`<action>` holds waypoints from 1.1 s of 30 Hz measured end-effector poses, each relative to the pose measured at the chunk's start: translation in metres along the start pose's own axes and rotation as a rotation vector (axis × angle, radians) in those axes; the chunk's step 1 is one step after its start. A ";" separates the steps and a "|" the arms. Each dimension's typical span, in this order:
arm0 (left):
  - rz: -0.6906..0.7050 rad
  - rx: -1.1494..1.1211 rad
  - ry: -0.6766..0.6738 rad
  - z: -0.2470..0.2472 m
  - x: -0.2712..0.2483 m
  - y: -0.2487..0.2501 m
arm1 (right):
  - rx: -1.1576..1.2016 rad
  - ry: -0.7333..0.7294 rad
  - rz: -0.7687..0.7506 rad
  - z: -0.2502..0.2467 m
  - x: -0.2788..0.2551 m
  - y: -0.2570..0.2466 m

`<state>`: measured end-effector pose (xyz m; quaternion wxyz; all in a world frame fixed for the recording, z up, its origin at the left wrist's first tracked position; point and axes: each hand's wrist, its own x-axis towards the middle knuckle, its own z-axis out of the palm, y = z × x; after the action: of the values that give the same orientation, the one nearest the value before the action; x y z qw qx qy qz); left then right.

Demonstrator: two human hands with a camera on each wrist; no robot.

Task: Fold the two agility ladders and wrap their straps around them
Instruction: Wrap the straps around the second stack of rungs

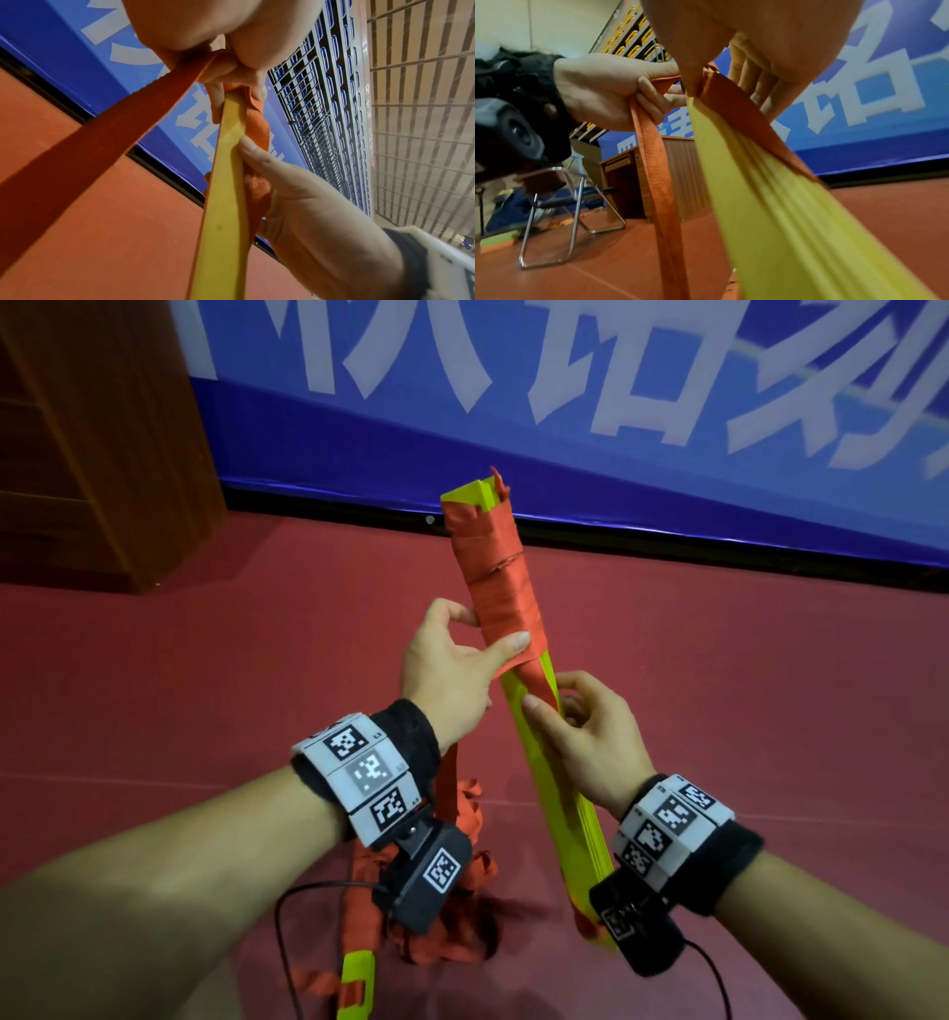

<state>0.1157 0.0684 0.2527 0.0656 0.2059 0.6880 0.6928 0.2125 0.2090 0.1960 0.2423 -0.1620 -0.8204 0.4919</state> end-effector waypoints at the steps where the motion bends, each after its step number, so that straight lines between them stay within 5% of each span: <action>1: 0.001 -0.001 -0.008 0.000 -0.001 0.001 | 0.011 0.001 -0.011 0.001 0.001 0.001; 7: 0.100 0.072 -0.072 -0.002 -0.005 0.006 | 0.031 0.021 -0.094 -0.001 0.004 -0.003; 22: 0.070 0.175 -0.123 -0.002 0.003 -0.008 | 0.279 0.039 -0.036 -0.004 0.003 -0.017; 33: 0.067 -0.020 -0.134 0.004 -0.001 -0.001 | 0.244 -0.035 -0.008 -0.008 0.003 -0.020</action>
<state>0.1179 0.0714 0.2511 0.0901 0.2742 0.6679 0.6860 0.2142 0.2073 0.2175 0.2476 -0.1195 -0.7594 0.5898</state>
